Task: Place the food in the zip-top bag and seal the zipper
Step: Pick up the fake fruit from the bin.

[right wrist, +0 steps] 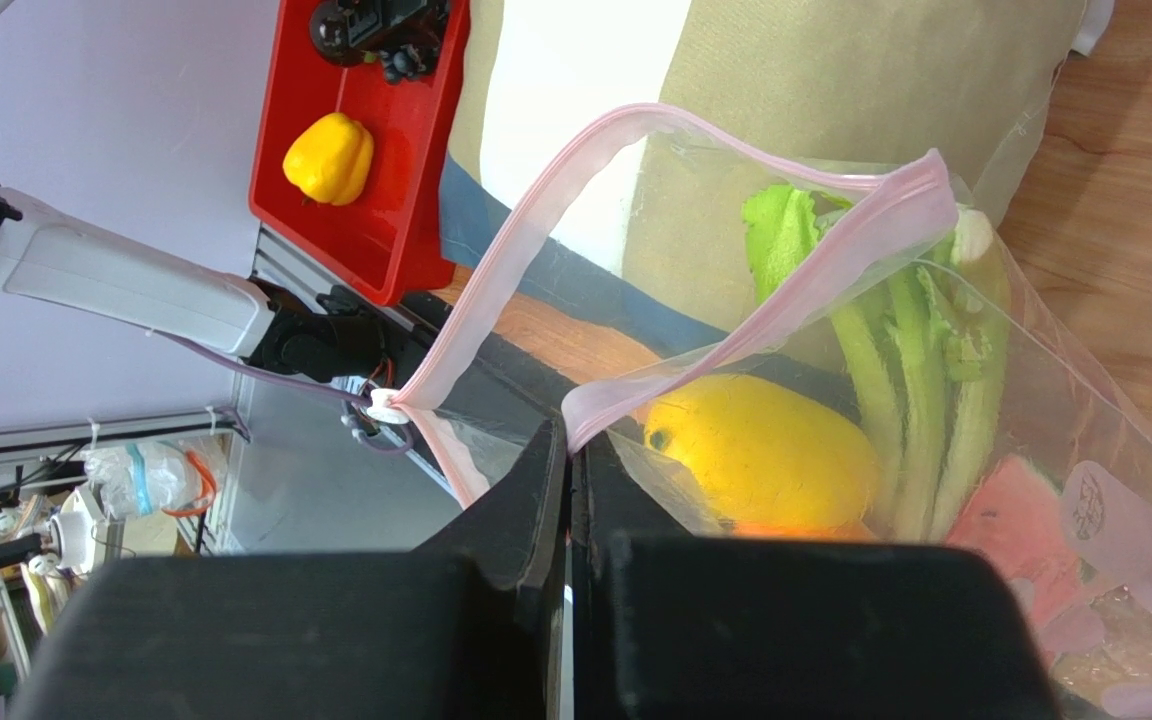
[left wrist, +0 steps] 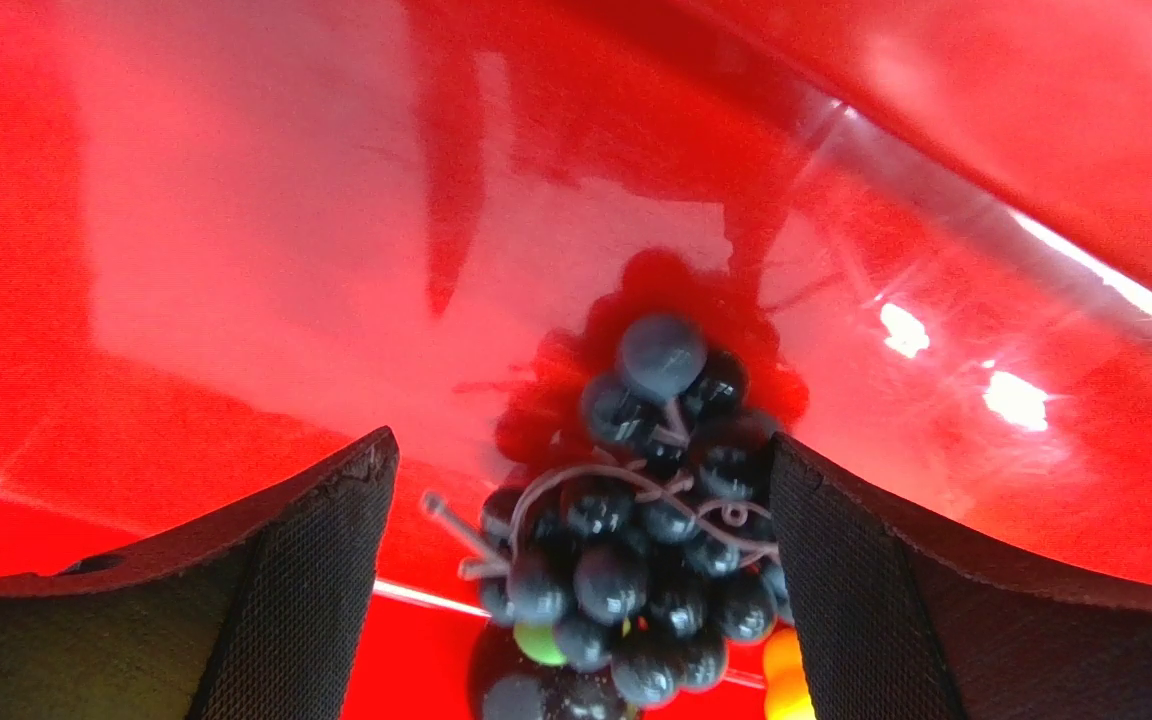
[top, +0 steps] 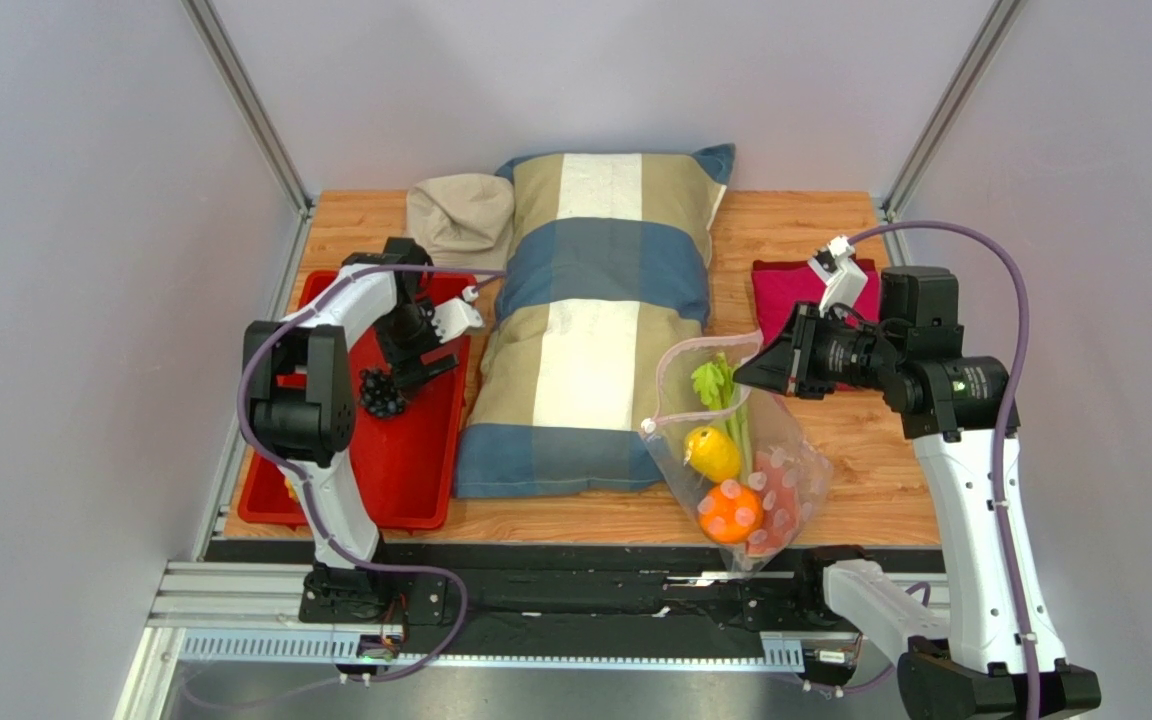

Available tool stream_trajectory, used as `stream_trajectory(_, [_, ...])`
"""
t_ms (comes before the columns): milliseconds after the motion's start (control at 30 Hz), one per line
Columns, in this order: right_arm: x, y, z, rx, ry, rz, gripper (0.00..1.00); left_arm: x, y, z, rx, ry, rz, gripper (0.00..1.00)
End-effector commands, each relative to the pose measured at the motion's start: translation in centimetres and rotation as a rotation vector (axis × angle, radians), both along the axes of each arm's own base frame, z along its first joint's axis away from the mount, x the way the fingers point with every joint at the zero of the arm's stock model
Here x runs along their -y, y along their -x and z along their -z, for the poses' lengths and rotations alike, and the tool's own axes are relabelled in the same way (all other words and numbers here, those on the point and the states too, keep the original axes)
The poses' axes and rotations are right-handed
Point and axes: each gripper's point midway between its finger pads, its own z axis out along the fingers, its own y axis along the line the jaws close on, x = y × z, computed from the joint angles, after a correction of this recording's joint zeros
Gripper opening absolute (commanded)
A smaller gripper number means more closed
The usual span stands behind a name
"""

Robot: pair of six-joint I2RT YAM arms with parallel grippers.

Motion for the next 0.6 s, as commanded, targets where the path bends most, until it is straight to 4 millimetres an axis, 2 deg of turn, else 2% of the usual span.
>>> stream_trajectory(0, [0.3,-0.4,-1.3,0.066,0.021,0.002,0.00,-1.8,0.1,1.1,-0.027,-0.088,0.054,0.93])
stream_trajectory(133, [0.3,-0.4,-1.3,0.066,0.025,0.001,0.00,-2.3,0.5,1.3,-0.051,-0.112,0.052,0.81])
stream_trajectory(333, [0.4,-0.2,-1.1,0.066,0.026,0.004,0.00,-2.4,2.2,1.1,-0.100,-0.107,0.074,0.80])
stream_trajectory(433, [0.4,-0.2,-1.1,0.070,0.025,0.000,0.00,-2.4,2.6,1.4,-0.112,-0.105,0.067,0.57])
stream_trajectory(467, [0.4,-0.2,-1.1,0.069,0.024,0.001,0.00,-2.4,2.6,1.4,-0.116,-0.104,0.065,0.46])
stream_trajectory(533, [0.3,-0.1,-1.0,0.067,0.024,-0.002,0.00,-2.1,2.5,1.2,-0.119,-0.090,0.058,0.36])
stream_trajectory(567, [0.4,-0.2,-1.0,0.065,0.024,-0.001,0.00,-2.0,2.4,1.0,-0.120,-0.082,0.056,0.26])
